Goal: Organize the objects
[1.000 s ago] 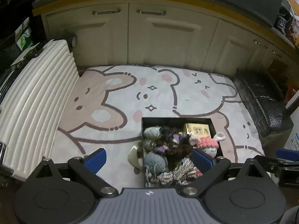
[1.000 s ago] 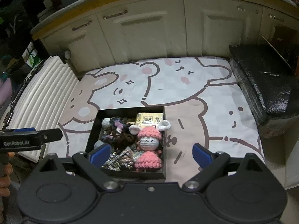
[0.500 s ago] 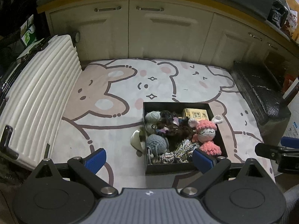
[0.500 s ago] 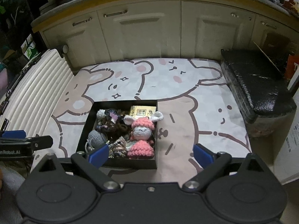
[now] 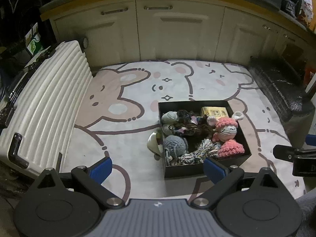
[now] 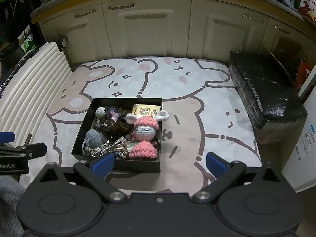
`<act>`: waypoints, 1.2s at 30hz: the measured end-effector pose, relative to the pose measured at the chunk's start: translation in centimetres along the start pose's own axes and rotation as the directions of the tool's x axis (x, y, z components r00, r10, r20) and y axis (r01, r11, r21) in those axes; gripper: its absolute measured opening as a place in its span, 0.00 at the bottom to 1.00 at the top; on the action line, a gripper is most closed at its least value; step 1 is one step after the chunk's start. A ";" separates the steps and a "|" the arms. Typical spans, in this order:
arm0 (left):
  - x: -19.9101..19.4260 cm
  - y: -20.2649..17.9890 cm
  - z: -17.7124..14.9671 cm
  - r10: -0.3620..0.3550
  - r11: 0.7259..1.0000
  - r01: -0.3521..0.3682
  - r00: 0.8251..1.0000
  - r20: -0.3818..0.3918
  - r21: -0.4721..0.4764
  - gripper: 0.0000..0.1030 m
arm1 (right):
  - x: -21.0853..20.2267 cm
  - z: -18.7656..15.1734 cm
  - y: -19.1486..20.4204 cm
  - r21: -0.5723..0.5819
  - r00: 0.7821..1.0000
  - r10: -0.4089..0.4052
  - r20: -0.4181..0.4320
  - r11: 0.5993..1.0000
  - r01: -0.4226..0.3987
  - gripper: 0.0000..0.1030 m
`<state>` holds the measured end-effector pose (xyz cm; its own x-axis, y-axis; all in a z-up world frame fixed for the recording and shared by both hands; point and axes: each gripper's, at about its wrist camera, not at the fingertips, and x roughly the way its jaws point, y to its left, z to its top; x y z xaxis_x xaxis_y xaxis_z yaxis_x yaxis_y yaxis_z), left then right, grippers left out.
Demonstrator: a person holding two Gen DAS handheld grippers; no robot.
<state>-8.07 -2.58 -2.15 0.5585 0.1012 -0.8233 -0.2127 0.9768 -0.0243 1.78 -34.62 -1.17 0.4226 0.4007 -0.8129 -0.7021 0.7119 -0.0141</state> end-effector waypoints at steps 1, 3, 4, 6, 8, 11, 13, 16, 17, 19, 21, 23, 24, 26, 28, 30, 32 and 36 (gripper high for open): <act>0.1 0.1 0.0 -0.001 1.000 0.001 1.000 -0.004 -0.005 0.95 | 0.0 -0.1 0.1 -0.002 1.000 -0.006 0.001 1.000 0.006 0.98; 0.2 0.3 0.0 -0.003 1.000 0.003 1.000 -0.010 -0.017 0.95 | 0.0 -0.1 0.3 -0.010 1.000 -0.011 0.002 1.000 0.011 0.98; 0.2 0.4 0.0 -0.003 1.000 0.003 1.000 -0.012 -0.021 0.95 | 0.1 -0.1 0.3 -0.012 1.000 -0.012 0.001 1.000 0.012 0.98; 0.2 0.4 0.0 0.000 1.000 0.000 1.000 -0.011 -0.021 0.95 | 0.2 0.0 0.3 -0.011 1.000 -0.013 -0.002 1.000 0.013 0.98; 0.2 0.3 0.0 0.003 1.000 -0.003 1.000 -0.010 -0.018 0.95 | 0.2 0.0 0.3 -0.009 1.000 -0.011 -0.005 1.000 0.011 0.98; 0.2 0.3 0.0 0.006 1.000 -0.006 1.000 -0.013 -0.017 0.95 | 0.2 0.0 0.3 -0.008 1.000 -0.011 -0.006 1.000 0.011 0.98; 0.2 0.3 0.0 0.008 1.000 -0.009 1.000 -0.014 -0.017 0.95 | 0.2 0.0 0.3 -0.008 1.000 -0.011 -0.007 1.000 0.011 0.98; 0.3 0.3 0.0 0.012 1.000 -0.012 1.000 -0.014 -0.014 0.95 | 0.2 0.0 0.2 -0.009 1.000 -0.010 -0.006 1.000 0.010 0.98; 0.3 0.3 0.0 0.013 1.000 -0.013 1.000 -0.014 -0.014 0.95 | 0.2 0.0 0.2 -0.009 1.000 -0.010 -0.006 1.000 0.010 0.98; 0.3 0.3 0.0 0.014 1.000 -0.014 1.000 -0.015 -0.014 0.95 | 0.2 0.0 0.2 -0.008 1.000 -0.010 -0.006 1.000 0.010 0.98; 0.3 0.3 0.0 0.014 1.000 -0.014 1.000 -0.015 -0.014 0.95 | 0.2 0.0 0.2 -0.009 1.000 -0.009 -0.006 1.000 0.009 0.98; 0.3 0.4 0.0 0.016 1.000 -0.016 1.000 -0.016 -0.013 0.95 | 0.2 0.0 0.2 -0.009 1.000 -0.009 -0.006 1.000 0.009 0.98; 0.3 0.4 0.0 0.016 1.000 -0.016 1.000 -0.016 -0.013 0.95 | 0.2 0.0 0.2 -0.009 1.000 -0.009 -0.006 1.000 0.009 0.98; 0.3 0.3 0.0 0.016 1.000 -0.016 1.000 -0.016 -0.012 0.95 | 0.2 0.0 0.2 -0.009 1.000 -0.009 -0.006 1.000 0.009 0.98; 0.3 0.3 0.0 0.016 1.000 -0.016 1.000 -0.016 -0.012 0.95 | 0.2 0.0 0.2 -0.007 1.000 -0.008 -0.006 1.000 0.008 0.98; 0.3 0.3 0.0 0.016 1.000 -0.016 1.000 -0.016 -0.013 0.95 | 0.2 0.0 0.2 -0.008 1.000 -0.009 -0.006 1.000 0.009 0.98; 0.3 0.3 0.0 0.016 1.000 -0.017 1.000 -0.016 -0.012 0.95 | 0.2 0.0 0.1 -0.009 1.000 -0.009 -0.006 1.000 0.009 0.98; 0.3 0.3 0.0 0.017 1.000 -0.017 1.000 -0.016 -0.013 0.95 | 0.2 0.0 0.1 -0.009 1.000 -0.009 -0.006 1.000 0.009 0.98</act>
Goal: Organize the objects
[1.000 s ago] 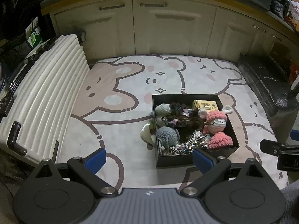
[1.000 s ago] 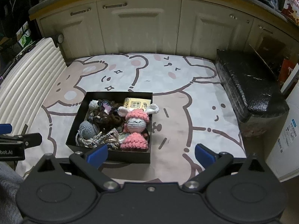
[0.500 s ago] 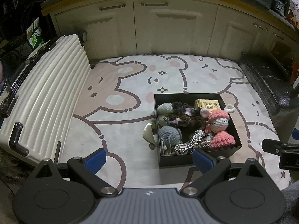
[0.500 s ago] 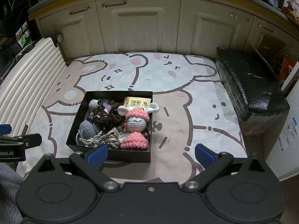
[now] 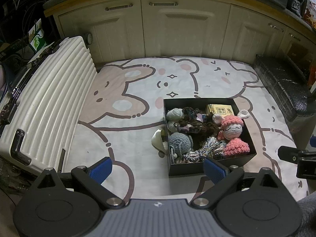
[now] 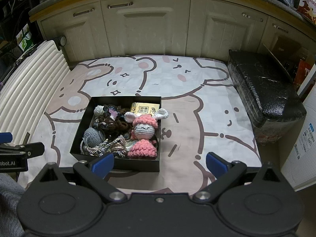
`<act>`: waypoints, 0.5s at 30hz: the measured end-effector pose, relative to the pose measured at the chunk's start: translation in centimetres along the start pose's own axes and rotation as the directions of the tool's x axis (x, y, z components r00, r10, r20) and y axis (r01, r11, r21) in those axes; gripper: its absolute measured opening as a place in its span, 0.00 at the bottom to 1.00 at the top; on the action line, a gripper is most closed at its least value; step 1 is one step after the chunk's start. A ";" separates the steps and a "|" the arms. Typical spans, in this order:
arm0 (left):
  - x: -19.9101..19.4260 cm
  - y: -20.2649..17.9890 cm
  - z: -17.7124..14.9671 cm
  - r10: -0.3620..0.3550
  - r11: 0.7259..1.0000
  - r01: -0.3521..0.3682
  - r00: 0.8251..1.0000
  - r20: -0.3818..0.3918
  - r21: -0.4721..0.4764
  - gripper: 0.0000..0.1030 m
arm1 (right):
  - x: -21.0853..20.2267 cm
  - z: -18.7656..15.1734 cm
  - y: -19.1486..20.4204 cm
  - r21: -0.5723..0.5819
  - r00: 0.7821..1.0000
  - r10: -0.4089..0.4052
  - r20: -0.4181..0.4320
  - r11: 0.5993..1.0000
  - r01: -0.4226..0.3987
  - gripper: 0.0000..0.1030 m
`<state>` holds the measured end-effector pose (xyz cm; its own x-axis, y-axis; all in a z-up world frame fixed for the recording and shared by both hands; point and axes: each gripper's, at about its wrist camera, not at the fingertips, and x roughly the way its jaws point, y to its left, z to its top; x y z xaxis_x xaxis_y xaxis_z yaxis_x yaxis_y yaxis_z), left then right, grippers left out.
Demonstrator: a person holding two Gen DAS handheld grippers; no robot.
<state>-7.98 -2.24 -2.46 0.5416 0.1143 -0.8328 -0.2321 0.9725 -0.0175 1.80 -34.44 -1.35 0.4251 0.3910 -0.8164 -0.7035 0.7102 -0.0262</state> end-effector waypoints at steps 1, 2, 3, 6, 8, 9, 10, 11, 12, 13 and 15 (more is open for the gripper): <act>0.0 0.0 0.0 -0.001 1.000 0.001 1.000 0.000 0.000 0.95 | 0.0 0.0 0.0 0.000 1.000 0.000 0.000 1.000 0.000 0.98; 0.0 0.0 0.0 -0.001 1.000 0.001 1.000 0.000 0.000 0.95 | 0.0 0.0 0.0 0.000 1.000 0.001 0.000 1.000 -0.001 0.98; 0.0 0.0 0.0 -0.001 1.000 0.001 1.000 -0.001 -0.001 0.95 | 0.0 0.0 0.0 0.000 1.000 0.000 0.000 1.000 0.000 0.98; 0.1 0.2 -0.1 -0.002 1.000 0.002 1.000 -0.002 -0.002 0.95 | 0.0 0.0 0.0 0.000 1.000 0.001 -0.001 1.000 -0.001 0.98; 0.1 0.2 -0.1 -0.001 1.000 0.001 1.000 -0.002 -0.001 0.95 | 0.0 0.0 0.0 0.000 1.000 0.001 0.000 1.000 -0.001 0.98; 0.1 0.2 -0.1 -0.001 1.000 0.001 1.000 -0.002 -0.001 0.95 | 0.0 0.0 0.0 0.000 1.000 0.001 0.000 1.000 -0.001 0.98; 0.1 0.2 -0.1 -0.001 1.000 0.001 1.000 -0.002 -0.001 0.95 | 0.0 0.0 0.0 0.000 1.000 0.001 0.000 1.000 -0.001 0.98; 0.1 0.1 -0.1 -0.001 1.000 0.001 1.000 -0.002 -0.001 0.95 | 0.0 0.0 -0.1 0.000 1.000 0.001 -0.001 1.000 -0.001 0.98; 0.1 0.1 -0.1 -0.001 1.000 0.001 1.000 -0.003 -0.001 0.95 | 0.0 0.0 -0.1 0.000 1.000 0.001 -0.001 1.000 -0.001 0.98; 0.2 0.2 -0.2 -0.001 1.000 0.001 1.000 -0.003 -0.001 0.95 | 0.0 0.0 -0.1 0.000 1.000 0.001 -0.001 1.000 -0.001 0.98; 0.2 0.2 -0.2 -0.001 1.000 0.001 1.000 -0.003 -0.002 0.95 | 0.0 0.0 -0.1 -0.001 1.000 0.001 0.000 1.000 -0.001 0.98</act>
